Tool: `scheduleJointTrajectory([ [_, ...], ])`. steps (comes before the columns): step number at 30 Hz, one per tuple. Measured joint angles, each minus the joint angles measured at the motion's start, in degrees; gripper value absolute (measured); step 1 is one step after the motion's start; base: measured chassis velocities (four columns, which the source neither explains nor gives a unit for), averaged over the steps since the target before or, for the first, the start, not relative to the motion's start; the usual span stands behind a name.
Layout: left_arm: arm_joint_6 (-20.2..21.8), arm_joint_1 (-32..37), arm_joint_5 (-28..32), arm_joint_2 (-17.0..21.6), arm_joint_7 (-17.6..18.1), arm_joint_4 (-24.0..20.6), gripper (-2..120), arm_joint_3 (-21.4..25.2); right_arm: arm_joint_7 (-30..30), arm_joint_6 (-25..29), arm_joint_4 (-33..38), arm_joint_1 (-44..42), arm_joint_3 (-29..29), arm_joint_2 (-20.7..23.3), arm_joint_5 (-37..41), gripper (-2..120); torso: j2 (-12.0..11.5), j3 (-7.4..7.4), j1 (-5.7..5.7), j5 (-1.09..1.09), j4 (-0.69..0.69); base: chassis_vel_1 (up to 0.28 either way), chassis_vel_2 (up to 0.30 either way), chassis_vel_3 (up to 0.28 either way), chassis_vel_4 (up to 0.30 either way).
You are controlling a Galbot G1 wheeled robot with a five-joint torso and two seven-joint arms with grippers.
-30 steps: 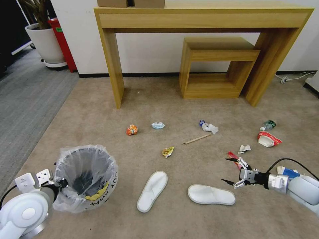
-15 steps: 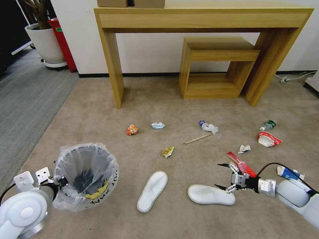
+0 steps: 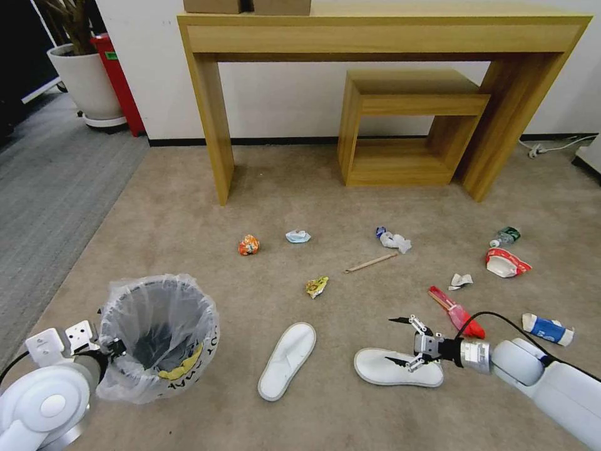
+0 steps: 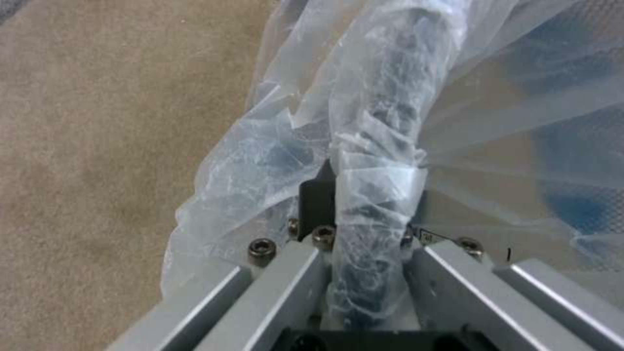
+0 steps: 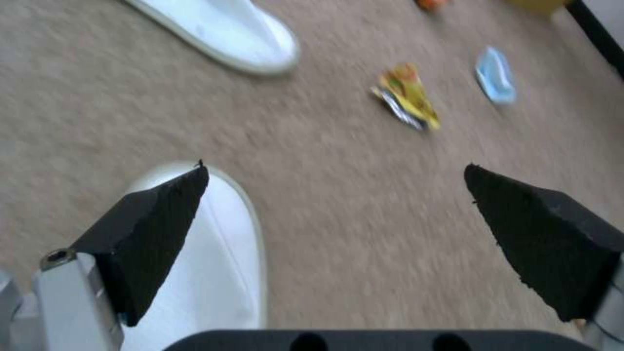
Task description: Pick up the trash bin and place the garbage on the floor into it.
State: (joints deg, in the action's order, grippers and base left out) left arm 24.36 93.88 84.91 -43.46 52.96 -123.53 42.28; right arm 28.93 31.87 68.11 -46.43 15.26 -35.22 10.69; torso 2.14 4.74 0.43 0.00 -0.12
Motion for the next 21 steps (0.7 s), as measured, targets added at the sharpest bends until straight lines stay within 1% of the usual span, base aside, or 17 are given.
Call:
scheduleJointTrajectory([
  [3, 0.0, -0.4, -0.2, -0.2, 0.0, 0.7, 0, -0.5, -0.2, -0.1, -3.2, 0.1, 0.4, -0.6, 2.8, 100, 0.0, 0.0, 0.0, 0.0, -0.01, 0.0, 0.0, 0.0, 0.0],
  [7, 0.0, -0.6, -0.4, -0.4, 0.0, 1.0, 0, -0.7, 0.0, -0.5, -4.0, -1.1, 0.3, -0.6, 4.6, 100, 0.0, 0.0, 0.0, 0.0, -0.01, 0.0, 0.0, 0.0, 0.0],
  [10, 0.0, -0.8, -0.6, -0.4, -0.1, 1.4, 0, -1.0, 0.9, -1.4, -3.8, -3.6, -0.1, -0.3, 8.8, 100, 0.0, 0.0, 0.0, 0.0, -0.03, 0.0, 0.0, 0.0, 0.0],
  [11, 0.0, -0.8, -0.6, -0.4, -0.1, 1.4, 0, -1.0, 0.9, -1.4, -3.8, -3.6, -0.1, -0.3, 8.8, 100, 0.0, 0.0, 0.0, 0.0, -0.03, 0.0, 0.0, 0.0, 0.0],
  [13, 0.1, -0.7, -0.6, -0.2, -0.2, 1.4, 0, -1.0, 2.0, -2.2, -3.7, -4.3, -0.1, -0.1, 11.3, 100, 0.0, 0.0, 0.0, 0.0, -0.02, 0.0, 0.0, 0.0, 0.0],
  [15, 0.1, -0.6, -0.7, 0.0, -0.2, 1.3, 0, -1.1, 2.7, -2.4, -3.7, -4.3, 0.2, 0.0, 12.1, 100, 0.0, -0.01, 0.0, 0.0, -0.01, 0.0, 0.0, 0.0, 0.0],
  [17, 0.2, -0.5, -0.7, 0.2, -0.2, 1.2, 0, -1.0, 5.8, -2.5, -4.5, -3.8, 0.7, 0.1, 13.7, 100, 0.0, 0.0, 0.0, 0.0, -0.02, 0.0, 0.0, 0.0, 0.0],
  [18, 0.3, -0.4, -0.7, 0.2, -0.2, 1.2, 0, -1.0, 7.2, -2.5, -5.0, -3.4, 0.8, 0.1, 13.8, 100, 0.0, 0.0, 0.0, 0.0, -0.02, 0.0, 0.0, 0.0, 0.0],
  [21, 0.3, -0.1, -0.9, 0.3, -0.2, 1.2, 0, -1.0, 8.6, -1.8, -6.3, -2.4, 1.3, -0.4, 13.3, 100, 0.0, 0.0, 0.0, -0.02, -0.01, 0.0, 0.0, 0.0, 0.0],
])
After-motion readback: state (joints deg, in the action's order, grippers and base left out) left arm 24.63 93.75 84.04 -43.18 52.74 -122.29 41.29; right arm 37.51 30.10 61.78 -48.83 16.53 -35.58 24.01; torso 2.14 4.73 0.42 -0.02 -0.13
